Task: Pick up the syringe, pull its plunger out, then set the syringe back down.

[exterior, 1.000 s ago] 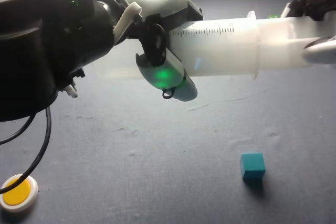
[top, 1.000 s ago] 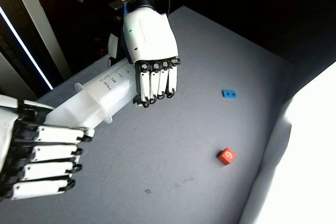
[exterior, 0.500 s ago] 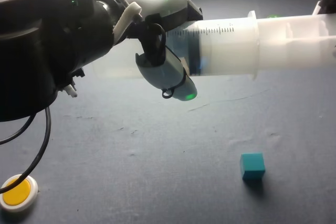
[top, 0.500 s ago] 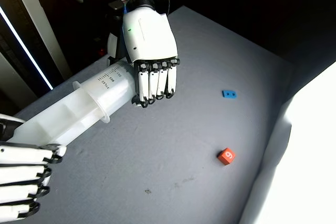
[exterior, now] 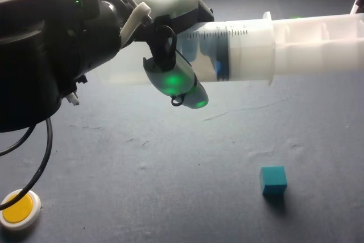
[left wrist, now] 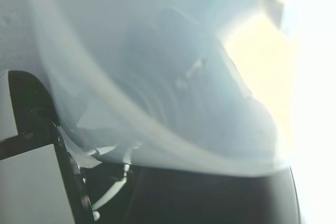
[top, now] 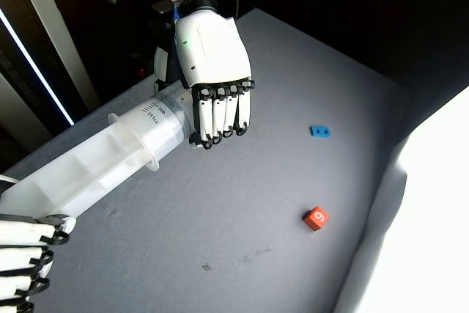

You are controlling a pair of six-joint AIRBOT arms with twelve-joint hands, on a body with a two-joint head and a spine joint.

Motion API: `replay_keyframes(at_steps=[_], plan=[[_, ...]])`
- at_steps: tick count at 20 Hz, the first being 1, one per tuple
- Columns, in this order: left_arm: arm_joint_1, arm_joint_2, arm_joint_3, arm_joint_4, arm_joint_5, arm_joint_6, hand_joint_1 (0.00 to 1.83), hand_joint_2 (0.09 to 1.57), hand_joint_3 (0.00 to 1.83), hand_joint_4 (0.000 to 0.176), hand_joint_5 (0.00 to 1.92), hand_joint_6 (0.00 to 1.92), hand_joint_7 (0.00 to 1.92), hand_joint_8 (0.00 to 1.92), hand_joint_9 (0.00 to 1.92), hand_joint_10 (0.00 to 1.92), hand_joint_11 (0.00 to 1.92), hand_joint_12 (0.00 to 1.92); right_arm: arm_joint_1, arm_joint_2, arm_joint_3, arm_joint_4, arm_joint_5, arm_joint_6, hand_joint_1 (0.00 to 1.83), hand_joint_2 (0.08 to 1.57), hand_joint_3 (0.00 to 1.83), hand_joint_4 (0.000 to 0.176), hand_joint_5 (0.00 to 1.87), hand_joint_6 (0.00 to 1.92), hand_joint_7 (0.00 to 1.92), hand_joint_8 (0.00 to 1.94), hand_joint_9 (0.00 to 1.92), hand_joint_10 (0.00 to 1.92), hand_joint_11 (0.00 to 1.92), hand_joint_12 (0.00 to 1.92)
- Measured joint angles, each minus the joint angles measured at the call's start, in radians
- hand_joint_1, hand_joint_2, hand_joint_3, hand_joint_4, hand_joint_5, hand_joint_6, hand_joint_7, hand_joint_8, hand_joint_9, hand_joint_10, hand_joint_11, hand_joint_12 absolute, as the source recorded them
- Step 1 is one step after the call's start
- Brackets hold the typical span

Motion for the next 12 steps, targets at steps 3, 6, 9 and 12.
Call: replay_keyframes(at_steps=[3, 6, 9, 12], plan=[[0.002, 0.009, -0.006, -0.005, -0.023, 0.003, 1.35, 1.20, 0.00, 0.000, 0.73, 1.21, 0.84, 1.29, 0.73, 1.46, 0.49, 1.46, 0.000, 0.006, 0.008, 0.001, 0.000, -0.011, 0.51, 0.97, 0.00, 0.000, 0.01, 0.01, 0.05, 0.01, 0.05, 0.04, 0.00, 0.26], [0.006, 0.013, -0.001, 0.002, -0.049, 0.027, 1.34, 1.21, 0.00, 0.000, 0.73, 1.22, 0.82, 1.32, 0.72, 1.47, 0.48, 1.47, 0.000, 0.015, 0.015, 0.010, 0.047, -0.008, 0.41, 0.80, 0.00, 0.000, 0.00, 0.00, 0.00, 0.00, 0.00, 0.00, 0.00, 0.03], [0.006, 0.013, -0.001, -0.002, -0.038, 0.027, 1.19, 1.22, 0.00, 0.000, 0.74, 1.24, 0.85, 1.34, 0.73, 1.11, 0.47, 1.47, 0.000, 0.010, 0.005, 0.008, 0.033, -0.008, 0.33, 0.79, 0.00, 0.000, 0.00, 0.00, 0.00, 0.00, 0.00, 0.00, 0.00, 0.00], [0.006, 0.013, 0.003, -0.001, -0.036, 0.026, 1.19, 1.21, 0.00, 0.000, 0.78, 1.16, 0.83, 1.38, 0.73, 1.11, 0.46, 1.50, 0.000, 0.010, 0.002, 0.006, 0.031, -0.008, 0.29, 0.82, 0.00, 0.000, 0.00, 0.00, 0.00, 0.00, 0.00, 0.00, 0.00, 0.00]])
